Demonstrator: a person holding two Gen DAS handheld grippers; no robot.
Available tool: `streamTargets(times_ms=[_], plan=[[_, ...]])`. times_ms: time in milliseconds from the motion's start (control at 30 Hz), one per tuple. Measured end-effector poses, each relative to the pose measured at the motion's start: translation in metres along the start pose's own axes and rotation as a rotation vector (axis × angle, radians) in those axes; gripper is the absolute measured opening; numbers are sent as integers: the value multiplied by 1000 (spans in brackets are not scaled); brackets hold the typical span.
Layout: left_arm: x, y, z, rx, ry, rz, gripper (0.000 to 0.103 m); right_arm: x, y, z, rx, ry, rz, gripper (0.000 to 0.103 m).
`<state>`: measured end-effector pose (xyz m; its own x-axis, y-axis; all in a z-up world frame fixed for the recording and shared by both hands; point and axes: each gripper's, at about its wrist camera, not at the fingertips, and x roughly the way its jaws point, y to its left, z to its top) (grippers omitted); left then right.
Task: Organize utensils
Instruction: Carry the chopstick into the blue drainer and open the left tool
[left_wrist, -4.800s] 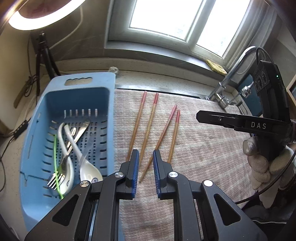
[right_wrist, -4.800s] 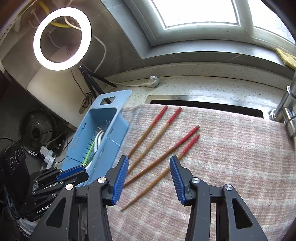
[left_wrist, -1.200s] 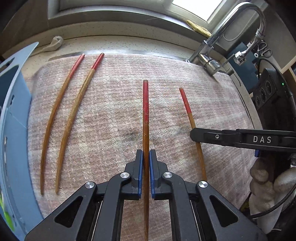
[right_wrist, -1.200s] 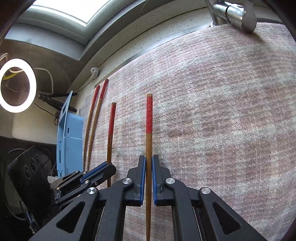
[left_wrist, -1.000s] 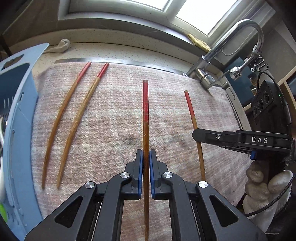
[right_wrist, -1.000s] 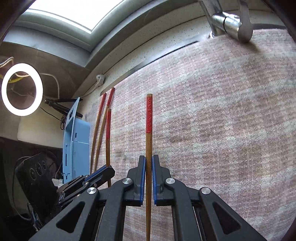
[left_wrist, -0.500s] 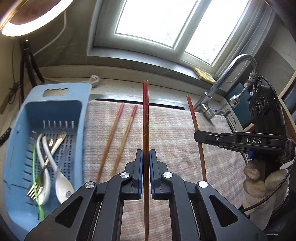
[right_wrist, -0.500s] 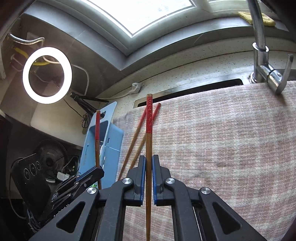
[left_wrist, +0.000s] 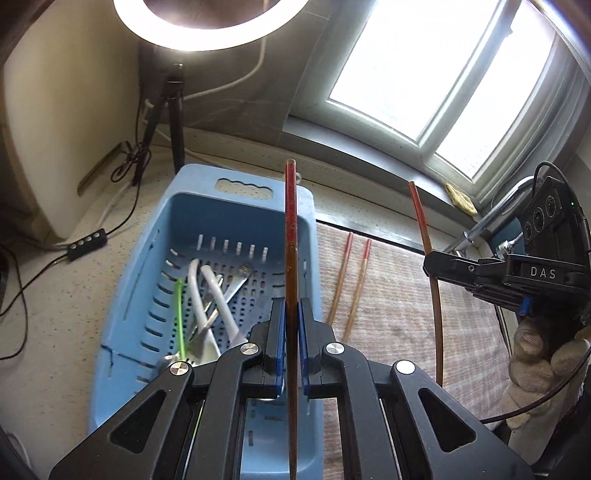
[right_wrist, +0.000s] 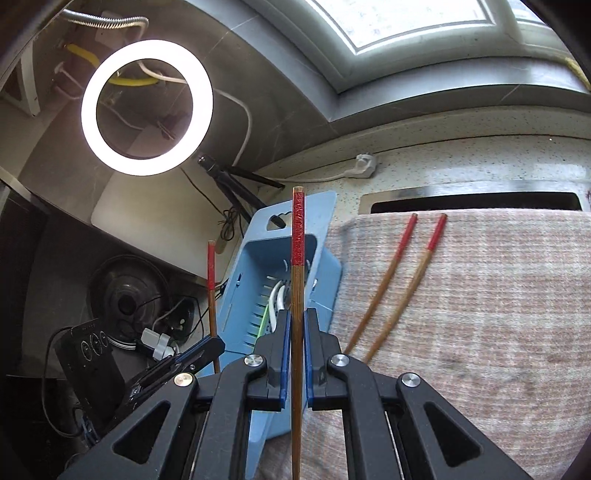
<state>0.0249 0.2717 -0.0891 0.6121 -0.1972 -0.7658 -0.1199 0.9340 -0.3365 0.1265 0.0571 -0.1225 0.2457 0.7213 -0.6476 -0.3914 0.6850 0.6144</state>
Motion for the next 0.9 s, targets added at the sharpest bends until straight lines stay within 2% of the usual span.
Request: streamTargets(times_ms=[367,667,900], plan=[[10,34,4,-39,16,6,5,58,34,-2,6,50,7,6],[26,46,7,-61,46,-12,5,98,33,-6,34,106,-27,6],[33,46,7,-43,74,2,5,113,28,-10,45,139,-45,7]])
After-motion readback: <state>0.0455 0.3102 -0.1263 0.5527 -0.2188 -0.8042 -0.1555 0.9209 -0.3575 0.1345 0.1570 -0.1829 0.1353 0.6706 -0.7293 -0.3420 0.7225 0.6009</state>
